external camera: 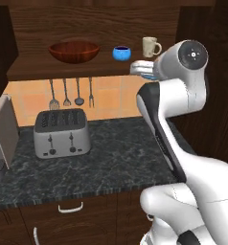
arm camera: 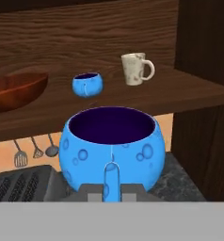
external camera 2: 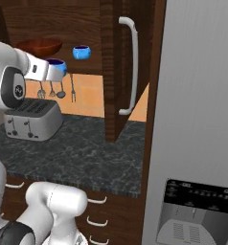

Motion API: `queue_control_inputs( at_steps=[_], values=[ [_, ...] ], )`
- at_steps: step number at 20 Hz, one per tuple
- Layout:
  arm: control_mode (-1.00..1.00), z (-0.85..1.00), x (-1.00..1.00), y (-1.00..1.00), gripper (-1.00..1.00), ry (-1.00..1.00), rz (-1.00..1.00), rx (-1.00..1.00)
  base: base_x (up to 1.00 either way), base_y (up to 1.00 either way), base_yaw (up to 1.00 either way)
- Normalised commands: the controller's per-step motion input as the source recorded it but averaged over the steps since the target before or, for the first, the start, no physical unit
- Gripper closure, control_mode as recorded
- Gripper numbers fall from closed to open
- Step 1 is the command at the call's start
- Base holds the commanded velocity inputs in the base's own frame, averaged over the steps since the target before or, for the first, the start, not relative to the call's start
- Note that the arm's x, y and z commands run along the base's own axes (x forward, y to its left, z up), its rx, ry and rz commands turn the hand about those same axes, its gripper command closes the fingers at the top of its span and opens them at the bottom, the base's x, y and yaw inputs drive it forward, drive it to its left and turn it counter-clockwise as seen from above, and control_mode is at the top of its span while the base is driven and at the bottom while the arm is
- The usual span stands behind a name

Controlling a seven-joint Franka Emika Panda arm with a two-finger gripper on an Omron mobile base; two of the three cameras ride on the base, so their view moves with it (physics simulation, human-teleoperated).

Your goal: Gather all objects into one cabinet and sort the glasses and bowls to opposite sides.

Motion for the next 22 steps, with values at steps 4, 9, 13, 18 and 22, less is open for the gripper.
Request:
queue_control_inputs(
  at_steps=[4, 9, 13, 18, 22],
  values=[
    [-1.00, 0.19, 0.19, -0.38, 1.00, -0.08, -0.21, 0.00, 0.00, 0.00, 0.00],
    [-1.00, 0.01, 0.60, -0.54, 1.00, 0.00, -0.17, 0.00, 0.00, 0.00, 0.00],
    [-1.00, 0.03, 0.75, -0.35, 1.00, 0.00, -0.03, 0.00, 0.00, 0.00, 0.00],
    [-1.00, 0.06, 0.53, -0.63, 1.00, 0.00, -0.02, 0.00, 0.00, 0.00, 0.00],
    [-1.00, 0.00, 0.51, -0.48, 1.00, 0.05, -0.05, 0.00, 0.00, 0.00, 0.00]
  ],
)
